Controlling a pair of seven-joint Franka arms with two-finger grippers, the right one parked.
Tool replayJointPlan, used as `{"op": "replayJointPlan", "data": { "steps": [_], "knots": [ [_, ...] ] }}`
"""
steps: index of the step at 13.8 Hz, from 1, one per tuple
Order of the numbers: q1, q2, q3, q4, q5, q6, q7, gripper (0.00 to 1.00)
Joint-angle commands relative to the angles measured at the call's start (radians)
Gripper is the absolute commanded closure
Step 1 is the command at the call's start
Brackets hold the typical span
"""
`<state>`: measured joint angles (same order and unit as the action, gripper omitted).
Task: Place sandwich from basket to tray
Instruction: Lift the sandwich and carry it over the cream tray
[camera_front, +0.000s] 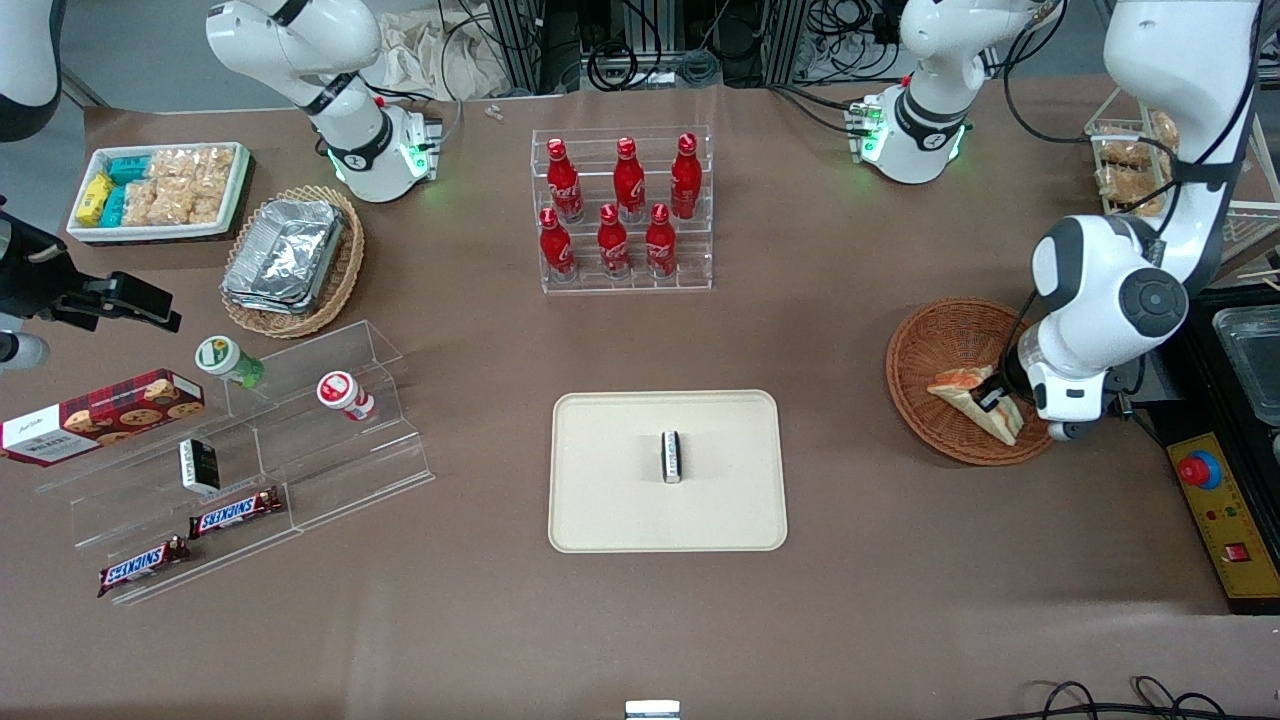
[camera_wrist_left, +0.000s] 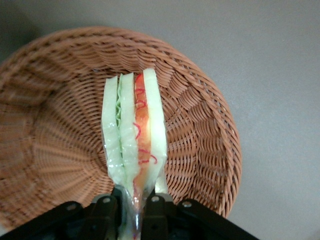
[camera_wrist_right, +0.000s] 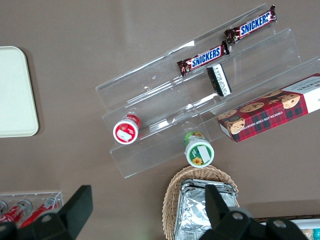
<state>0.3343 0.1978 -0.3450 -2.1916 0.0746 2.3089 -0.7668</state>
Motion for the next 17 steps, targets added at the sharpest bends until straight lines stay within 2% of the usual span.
{"op": "replayJointPlan", "data": {
  "steps": [1, 4, 7, 9, 11, 14, 17],
  "knots": [
    [0.002, -0.095, -0.02, 0.114, 0.013, -0.229, 0.085, 1.0],
    [0.0, -0.094, -0.055, 0.332, 0.002, -0.47, 0.251, 1.0],
    [-0.003, -0.07, -0.182, 0.512, 0.002, -0.617, 0.256, 1.0],
    [-0.003, -0.063, -0.274, 0.55, 0.001, -0.617, 0.242, 1.0],
    [-0.035, 0.012, -0.347, 0.587, -0.003, -0.612, 0.203, 1.0],
    [-0.196, 0.19, -0.353, 0.648, 0.022, -0.551, 0.065, 1.0],
    [-0.32, 0.375, -0.347, 0.656, 0.186, -0.346, -0.107, 1.0]
  ]
}}
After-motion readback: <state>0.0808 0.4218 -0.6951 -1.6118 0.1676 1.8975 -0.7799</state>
